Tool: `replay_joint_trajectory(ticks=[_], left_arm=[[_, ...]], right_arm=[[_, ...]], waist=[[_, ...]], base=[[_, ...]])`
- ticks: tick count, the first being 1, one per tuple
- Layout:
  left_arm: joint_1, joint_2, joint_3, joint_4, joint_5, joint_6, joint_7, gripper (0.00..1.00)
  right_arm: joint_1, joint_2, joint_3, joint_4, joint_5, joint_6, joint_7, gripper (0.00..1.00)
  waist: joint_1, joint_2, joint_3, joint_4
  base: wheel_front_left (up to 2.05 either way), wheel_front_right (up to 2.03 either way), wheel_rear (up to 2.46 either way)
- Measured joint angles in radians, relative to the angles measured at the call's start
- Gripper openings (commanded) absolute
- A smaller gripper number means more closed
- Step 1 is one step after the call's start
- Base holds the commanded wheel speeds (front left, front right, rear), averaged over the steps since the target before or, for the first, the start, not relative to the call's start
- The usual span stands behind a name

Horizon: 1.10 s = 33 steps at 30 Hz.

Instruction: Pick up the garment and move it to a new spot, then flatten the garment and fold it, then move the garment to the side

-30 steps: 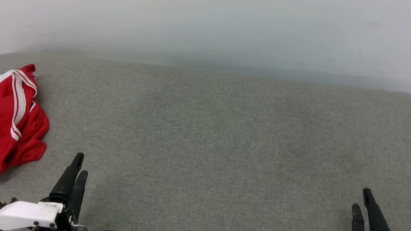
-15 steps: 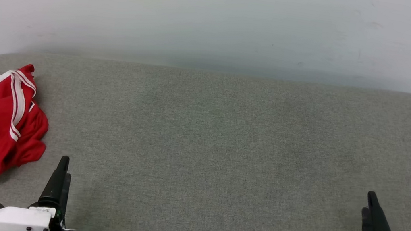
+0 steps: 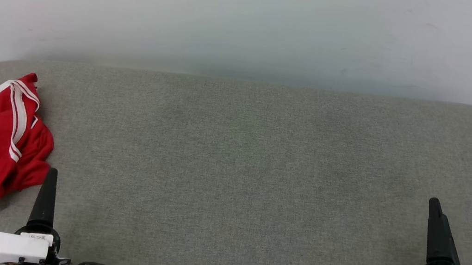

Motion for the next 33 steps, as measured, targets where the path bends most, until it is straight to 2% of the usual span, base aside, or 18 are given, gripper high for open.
replay_joint_trajectory(ticks=[8,11,24,27,28,30,33], left_arm=[[0.0,0.0,0.016,-0.099,0.182,0.001,-0.026,1.0],[0.001,0.001,-0.008,-0.152,0.289,0.014,-0.036,1.0],[0.021,0.01,-0.21,-0.276,0.692,0.134,-0.076,1.0],[0.022,0.042,-0.27,-0.282,0.751,0.19,-0.084,1.0],[0.024,0.059,-0.311,-0.281,0.772,0.227,-0.089,1.0],[0.024,0.075,-0.349,-0.283,0.78,0.248,-0.096,1.0],[0.025,0.094,-0.389,-0.28,0.789,0.256,-0.104,1.0]], right_arm=[[-0.003,0.0,0.047,-0.102,-0.271,0.0,-0.027,1.0],[-0.004,0.0,0.058,-0.136,-0.352,0.0,-0.037,1.0],[-0.004,0.0,0.097,-0.205,-0.609,0.0,-0.079,1.0],[-0.004,0.0,0.103,-0.213,-0.658,0.0,-0.087,1.0],[-0.003,0.0,0.109,-0.218,-0.692,0.0,-0.091,1.0],[-0.003,0.0,0.109,-0.222,-0.719,0.0,-0.097,1.0],[0.001,0.0,0.108,-0.222,-0.741,0.0,-0.105,1.0]], waist=[[0.0,0.0,0.004,-0.003],[0.0,0.0,0.006,-0.003],[0.0,0.0,0.011,-0.009],[0.0,0.0,0.012,-0.01],[0.0,0.0,0.012,-0.011],[0.0,0.0,0.012,-0.011],[0.0,0.0,0.013,-0.011]], base=[[0.0,0.0,0.0],[0.0,0.0,0.0],[0.0,0.0,0.0],[0.0,0.0,0.0],[0.0,0.0,0.0],[0.0,0.0,0.0],[0.0,0.0,0.0]])
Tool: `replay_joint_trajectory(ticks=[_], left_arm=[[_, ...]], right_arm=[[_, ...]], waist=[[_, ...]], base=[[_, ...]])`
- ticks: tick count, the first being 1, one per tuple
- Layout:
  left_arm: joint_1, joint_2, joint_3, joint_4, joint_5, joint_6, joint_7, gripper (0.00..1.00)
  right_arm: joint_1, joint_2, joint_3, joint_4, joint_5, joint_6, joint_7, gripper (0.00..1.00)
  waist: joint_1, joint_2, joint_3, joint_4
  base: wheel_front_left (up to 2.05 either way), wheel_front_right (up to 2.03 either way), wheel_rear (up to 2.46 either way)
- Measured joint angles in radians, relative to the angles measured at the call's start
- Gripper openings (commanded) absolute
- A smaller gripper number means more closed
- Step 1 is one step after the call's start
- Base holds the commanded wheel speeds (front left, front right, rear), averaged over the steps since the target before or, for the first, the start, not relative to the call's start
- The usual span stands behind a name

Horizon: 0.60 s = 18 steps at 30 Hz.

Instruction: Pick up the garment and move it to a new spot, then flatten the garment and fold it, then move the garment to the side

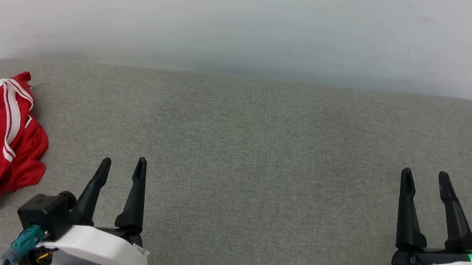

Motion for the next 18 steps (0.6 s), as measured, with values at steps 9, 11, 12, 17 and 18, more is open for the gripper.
replay_joint_trajectory(ticks=[9,11,12,17,18], left_arm=[[0.02,0.017,-0.029,0.017,0.077,0.026,-0.021,1.0],[0.02,0.023,-0.039,0.021,0.101,0.035,-0.028,1.0],[0.02,0.029,-0.047,0.024,0.114,0.04,-0.029,1.0],[0.025,0.042,-0.079,0.049,0.156,0.052,-0.042,1.0],[0.028,0.042,-0.085,0.055,0.162,0.053,-0.042,1.0]], right_arm=[[0.014,0.0,0.017,0.041,-0.09,0.0,-0.024,1.0],[0.015,0.0,0.022,0.047,-0.113,0.0,-0.028,1.0],[0.015,0.0,0.025,0.05,-0.125,0.0,-0.031,1.0],[0.015,0.0,0.033,0.057,-0.173,0.0,-0.043,1.0],[0.015,0.0,0.035,0.057,-0.182,0.0,-0.044,1.0]], waist=[[0.0,0.0,0.0,-0.004],[0.0,0.0,0.001,-0.005],[0.0,0.0,0.001,-0.005],[0.0,0.0,0.001,-0.007],[0.0,0.0,0.0,-0.007]], base=[[0.0,0.0,0.0],[0.0,0.0,0.0],[0.0,0.0,0.0],[0.0,0.0,0.0],[0.0,0.0,0.0]])
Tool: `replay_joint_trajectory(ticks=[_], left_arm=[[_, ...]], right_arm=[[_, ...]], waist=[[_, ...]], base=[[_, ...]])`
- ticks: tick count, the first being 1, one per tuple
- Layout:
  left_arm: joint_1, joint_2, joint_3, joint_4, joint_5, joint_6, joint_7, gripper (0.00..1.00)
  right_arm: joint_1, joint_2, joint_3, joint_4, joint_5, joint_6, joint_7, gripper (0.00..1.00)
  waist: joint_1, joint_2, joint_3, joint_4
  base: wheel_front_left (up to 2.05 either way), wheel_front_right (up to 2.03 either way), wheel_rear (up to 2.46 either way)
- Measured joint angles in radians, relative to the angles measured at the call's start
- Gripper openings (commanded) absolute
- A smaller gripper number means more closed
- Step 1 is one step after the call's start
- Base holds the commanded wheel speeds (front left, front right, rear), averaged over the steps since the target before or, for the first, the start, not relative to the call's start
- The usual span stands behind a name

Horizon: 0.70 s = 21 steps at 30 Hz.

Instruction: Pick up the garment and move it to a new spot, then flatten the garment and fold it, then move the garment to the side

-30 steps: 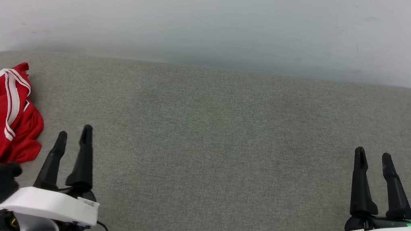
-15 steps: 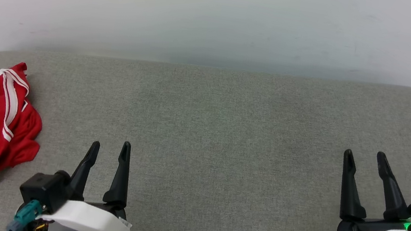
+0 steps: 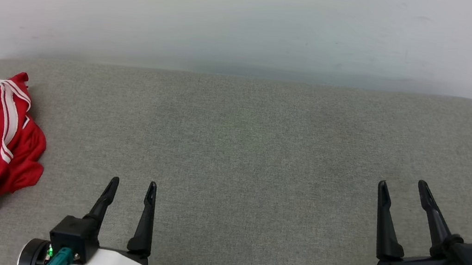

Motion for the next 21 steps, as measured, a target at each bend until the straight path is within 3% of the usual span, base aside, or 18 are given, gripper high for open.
replay_joint_trajectory(ticks=[9,21], left_arm=[[0.01,-0.008,-0.008,-0.016,0.046,0.004,-0.02,1.0],[0.058,-0.101,0.149,-0.04,0.076,-0.181,-0.044,1.0]], right_arm=[[0.0,0.0,0.023,0.008,-0.007,0.0,-0.019,1.0],[0.007,0.0,-0.004,0.01,0.072,0.0,-0.044,1.0]], waist=[[0.0,0.0,-0.001,-0.003],[0.0,0.0,-0.002,-0.011]], base=[[0.0,0.0,0.0],[0.0,0.0,0.0]])
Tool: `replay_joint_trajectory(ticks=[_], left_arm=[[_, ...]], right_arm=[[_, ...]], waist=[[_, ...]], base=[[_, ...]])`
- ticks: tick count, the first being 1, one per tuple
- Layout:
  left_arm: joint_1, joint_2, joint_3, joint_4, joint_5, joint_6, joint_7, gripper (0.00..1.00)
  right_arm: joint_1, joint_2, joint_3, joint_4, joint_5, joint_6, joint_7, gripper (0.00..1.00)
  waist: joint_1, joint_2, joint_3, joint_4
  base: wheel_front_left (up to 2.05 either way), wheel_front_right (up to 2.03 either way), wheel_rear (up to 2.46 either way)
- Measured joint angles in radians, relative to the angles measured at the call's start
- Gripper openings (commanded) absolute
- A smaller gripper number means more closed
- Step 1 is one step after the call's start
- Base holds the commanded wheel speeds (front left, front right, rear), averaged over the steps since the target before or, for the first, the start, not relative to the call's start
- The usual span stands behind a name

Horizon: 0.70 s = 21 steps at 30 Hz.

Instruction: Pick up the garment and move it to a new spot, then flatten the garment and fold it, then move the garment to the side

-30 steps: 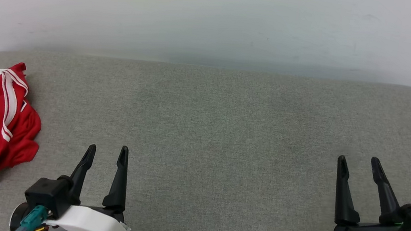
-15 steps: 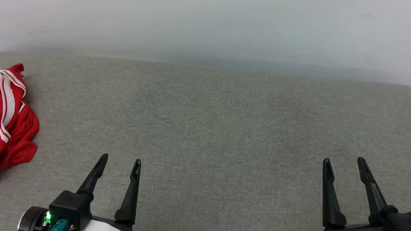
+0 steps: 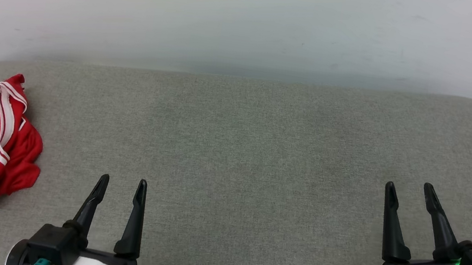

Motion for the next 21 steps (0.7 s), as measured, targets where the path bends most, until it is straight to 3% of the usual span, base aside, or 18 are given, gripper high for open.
replay_joint_trajectory(ticks=[4,10,21], left_arm=[[0.015,-0.02,0.03,0.018,0.036,-0.046,-0.007,1.0],[0.018,-0.028,0.041,0.036,0.092,-0.078,-0.019,1.0],[0.029,-0.03,0.041,0.036,0.128,-0.088,-0.032,1.0]], right_arm=[[0.003,0.0,-0.006,0.009,-0.017,0.0,-0.008,1.0],[0.005,0.0,-0.006,0.021,-0.049,0.0,-0.018,1.0],[0.007,0.0,0.002,0.022,-0.096,0.0,-0.034,1.0]], waist=[[0.0,0.0,0.0,-0.003],[0.0,0.0,-0.001,-0.007],[0.0,0.0,0.001,-0.011]], base=[[0.0,0.0,0.0],[0.0,0.0,0.0],[0.0,0.0,0.0]])
